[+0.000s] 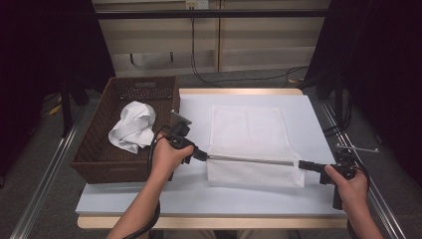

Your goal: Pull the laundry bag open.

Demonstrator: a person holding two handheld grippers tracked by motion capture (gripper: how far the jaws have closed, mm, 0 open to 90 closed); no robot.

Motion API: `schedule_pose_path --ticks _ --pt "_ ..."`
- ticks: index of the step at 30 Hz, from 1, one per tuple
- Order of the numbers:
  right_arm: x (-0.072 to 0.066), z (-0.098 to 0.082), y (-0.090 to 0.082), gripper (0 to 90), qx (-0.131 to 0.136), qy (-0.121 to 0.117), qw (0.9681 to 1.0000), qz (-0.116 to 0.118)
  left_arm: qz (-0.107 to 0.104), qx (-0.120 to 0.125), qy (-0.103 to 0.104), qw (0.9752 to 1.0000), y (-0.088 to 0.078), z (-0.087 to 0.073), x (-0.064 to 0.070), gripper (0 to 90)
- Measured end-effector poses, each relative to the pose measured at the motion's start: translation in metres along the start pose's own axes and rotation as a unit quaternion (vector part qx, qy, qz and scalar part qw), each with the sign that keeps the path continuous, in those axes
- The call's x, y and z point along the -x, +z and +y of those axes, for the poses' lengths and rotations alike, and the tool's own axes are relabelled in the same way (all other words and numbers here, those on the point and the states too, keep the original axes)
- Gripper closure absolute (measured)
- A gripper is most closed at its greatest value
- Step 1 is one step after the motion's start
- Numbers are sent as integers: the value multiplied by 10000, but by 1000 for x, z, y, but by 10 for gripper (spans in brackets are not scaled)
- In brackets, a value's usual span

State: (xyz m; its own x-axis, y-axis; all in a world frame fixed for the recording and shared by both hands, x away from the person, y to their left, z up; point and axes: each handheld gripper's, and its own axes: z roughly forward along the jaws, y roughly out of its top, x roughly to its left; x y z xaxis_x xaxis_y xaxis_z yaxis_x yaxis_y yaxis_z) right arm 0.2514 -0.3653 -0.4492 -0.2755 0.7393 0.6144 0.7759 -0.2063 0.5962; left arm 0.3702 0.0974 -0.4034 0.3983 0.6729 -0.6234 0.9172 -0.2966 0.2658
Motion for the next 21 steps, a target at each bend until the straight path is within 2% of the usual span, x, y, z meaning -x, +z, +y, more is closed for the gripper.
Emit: schedule_pose_path --ticks 3,4,5,7,11,14,15,17,21 --pt "1 0 0 869 -11 1 10000 0 -1 -63 -6 10000 1 -1 1 867" --pt "2 -1 1 868 -73 19 10000 2 52 -126 3 9999 3 -1 1 867" --pt "3 -1 2 868 -114 -7 9999 -10 -3 -122 -45 9999 4 -1 1 868" --pt "3 -1 3 865 -194 11 9998 -10 22 -169 -12 9999 5 -1 0 867" --pt "3 -1 2 850 -144 -98 9998 -114 -19 -226 -32 9997 7 -2 1 867" --pt "2 -1 2 792 -149 -200 9994 -248 67 -244 3 9997 8 -1 1 867" --pt "2 -1 2 756 -145 -199 9994 -245 64 -255 -34 9996 8 -1 2 867" --pt "1 0 2 685 -55 -195 9995 -256 127 -263 35 9996 8 0 0 866" --pt "0 1 1 598 74 -237 9993 -287 93 -321 7 9994 10 -1 0 866"
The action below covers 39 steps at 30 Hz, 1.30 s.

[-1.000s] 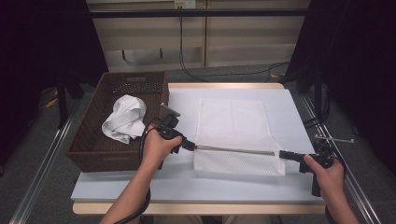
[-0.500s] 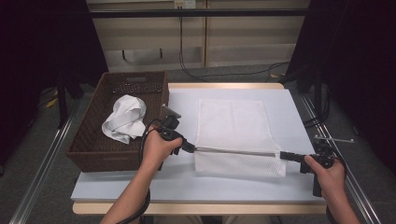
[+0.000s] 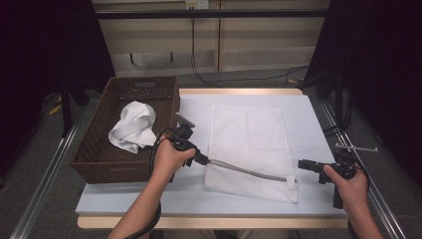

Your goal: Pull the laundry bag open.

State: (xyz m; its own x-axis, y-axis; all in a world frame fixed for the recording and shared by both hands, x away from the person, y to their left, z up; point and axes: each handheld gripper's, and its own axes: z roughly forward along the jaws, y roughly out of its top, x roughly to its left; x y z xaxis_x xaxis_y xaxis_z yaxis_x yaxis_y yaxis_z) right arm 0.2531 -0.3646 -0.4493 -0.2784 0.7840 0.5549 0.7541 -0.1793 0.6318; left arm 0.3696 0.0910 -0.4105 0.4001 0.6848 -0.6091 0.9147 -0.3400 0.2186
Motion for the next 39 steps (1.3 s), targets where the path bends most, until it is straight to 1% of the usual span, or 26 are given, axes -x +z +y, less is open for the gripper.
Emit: schedule_pose_path --ticks 1,2,4,7,8,10,11,12,13,14,15,16,17,18,20,22,23,26,29,32,33,35,36,37,38,39 --pt "0 0 0 595 2 -40 10000 6 -2 -28 -18 10000 0 0 0 866" --pt "-1 0 0 579 9 -38 10000 11 65 -42 26 10000 1 0 0 866" --pt "-2 0 1 563 27 -86 10000 -10 41 -20 -35 10000 2 0 1 866" --pt "-4 1 3 543 12 -121 9999 23 98 -11 3 10000 3 0 1 865" --pt "-4 1 4 545 26 -180 9998 5 151 -35 38 9999 3 0 1 865" --pt "-5 1 5 545 -8 -173 9998 20 179 0 6 9998 4 0 3 863" --pt "-5 1 5 544 3 -175 9998 42 159 -47 64 9998 4 0 3 862" --pt "-6 1 5 545 0 -171 9998 59 181 -53 62 9998 4 0 4 860" --pt "-7 1 6 545 1 -160 9998 82 200 -24 104 9997 4 0 6 854" --pt "-7 1 6 543 13 -153 9998 97 159 -39 71 9998 4 0 8 839" --pt "-7 1 6 537 27 -167 9998 114 223 51 72 9997 5 0 10 823" --pt "-7 1 6 524 49 -156 9998 149 223 51 72 9997 5 0 10 801" --pt "-8 1 6 511 55 -145 9998 153 141 20 137 9998 5 0 11 786" --pt "-8 1 7 512 71 -146 9997 156 175 29 145 9997 5 1 13 777" --pt "-9 2 7 512 45 -156 9997 206 115 63 149 9998 7 1 15 740" --pt "-11 2 7 508 52 -245 9995 186 62 52 183 9998 7 1 14 712" --pt "-12 2 7 500 59 -266 9994 214 -70 97 230 9997 9 1 15 703" --pt "-14 3 9 479 99 -418 9988 218 -38 96 276 9996 14 1 16 668" --pt "-17 3 11 472 82 -482 9985 234 -97 127 255 9995 18 0 17 643" --pt "-18 2 12 471 44 -531 9983 255 -77 134 302 9994 18 0 17 616" --pt "-20 2 15 470 36 -647 9975 265 -82 156 368 9992 20 -1 18 601" --pt "-23 2 18 462 -4 -743 9969 257 -101 186 333 9992 22 -2 18 581" --pt "-23 2 18 462 -4 -743 9969 257 -59 158 386 9991 22 -2 18 581" --pt "-26 2 20 456 -79 -860 9960 236 -21 151 507 9986 25 -4 18 565" --pt "-28 2 22 451 -103 -927 9954 219 11 200 475 9987 27 -6 19 558" --pt "-29 2 23 450 -113 -989 9948 221 -18 224 547 9982 28 -6 19 554"
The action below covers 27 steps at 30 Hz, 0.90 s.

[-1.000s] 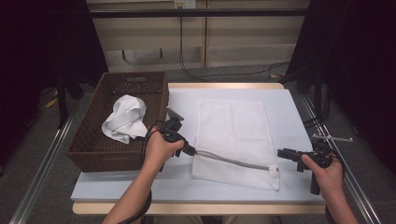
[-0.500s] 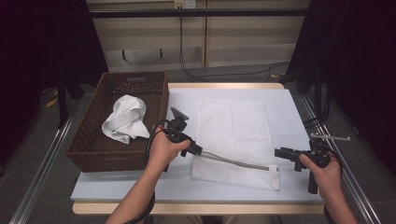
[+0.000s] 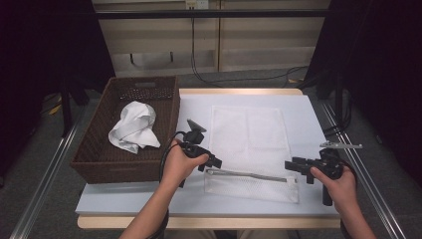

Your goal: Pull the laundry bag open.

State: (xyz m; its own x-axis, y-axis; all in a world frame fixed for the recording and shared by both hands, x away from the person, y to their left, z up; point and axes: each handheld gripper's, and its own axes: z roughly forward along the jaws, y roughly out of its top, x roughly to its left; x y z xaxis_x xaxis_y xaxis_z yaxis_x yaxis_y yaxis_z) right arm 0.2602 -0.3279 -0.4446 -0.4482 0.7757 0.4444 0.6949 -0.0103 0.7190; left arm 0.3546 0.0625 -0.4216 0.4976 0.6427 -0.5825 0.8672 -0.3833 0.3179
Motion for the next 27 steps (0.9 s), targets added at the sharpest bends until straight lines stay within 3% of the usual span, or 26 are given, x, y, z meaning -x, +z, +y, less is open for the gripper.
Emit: schedule_pose_path --ticks 8,12,15,17,19,22,26,27 --pt "-12 2 15 443 -163 -373 9991 95 -9 189 148 9997 4 -6 2 489" --pt "-21 2 27 445 -291 -746 9967 93 90 301 394 9987 6 -10 6 389" --pt "-26 3 34 494 -437 -1016 9938 110 99 363 490 9981 8 -11 7 340" --pt "-30 3 39 543 -618 -1283 9897 118 89 406 546 9976 11 -13 7 292" --pt "-34 3 45 547 -733 -1419 9871 140 96 590 425 9973 16 -15 8 247" --pt "-39 4 54 546 -775 -1677 9827 147 214 506 589 9968 17 -15 7 219" --pt "-45 4 65 588 -870 -1928 9772 176 230 629 536 9963 20 -16 10 196" --pt "-45 3 68 614 -891 -1934 9768 210 231 477 724 9960 18 -15 8 195"
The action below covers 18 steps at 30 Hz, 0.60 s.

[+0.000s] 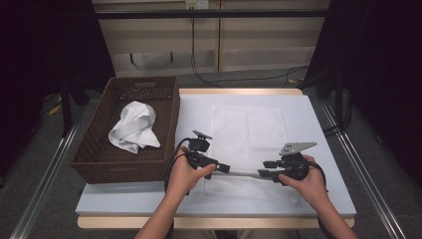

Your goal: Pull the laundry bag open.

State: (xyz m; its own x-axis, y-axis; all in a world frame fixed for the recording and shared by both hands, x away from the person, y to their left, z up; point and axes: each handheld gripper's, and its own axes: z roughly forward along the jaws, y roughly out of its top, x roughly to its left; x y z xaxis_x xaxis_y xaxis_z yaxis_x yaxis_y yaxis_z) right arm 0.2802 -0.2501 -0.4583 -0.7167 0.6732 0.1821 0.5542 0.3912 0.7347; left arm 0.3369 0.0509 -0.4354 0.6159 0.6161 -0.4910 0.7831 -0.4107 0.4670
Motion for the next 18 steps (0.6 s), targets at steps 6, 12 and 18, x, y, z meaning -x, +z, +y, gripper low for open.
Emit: schedule_pose_path --ticks 6,12,18 --pt "-7 2 13 651 -117 -254 9996 49 -2 7 -66 10000 3 -2 1 189" --pt "-11 6 23 657 -153 -348 9992 150 14 72 -121 9999 3 -2 1 179" --pt "-16 10 36 673 -258 -440 9985 190 15 -26 4 10000 3 -3 -1 176"
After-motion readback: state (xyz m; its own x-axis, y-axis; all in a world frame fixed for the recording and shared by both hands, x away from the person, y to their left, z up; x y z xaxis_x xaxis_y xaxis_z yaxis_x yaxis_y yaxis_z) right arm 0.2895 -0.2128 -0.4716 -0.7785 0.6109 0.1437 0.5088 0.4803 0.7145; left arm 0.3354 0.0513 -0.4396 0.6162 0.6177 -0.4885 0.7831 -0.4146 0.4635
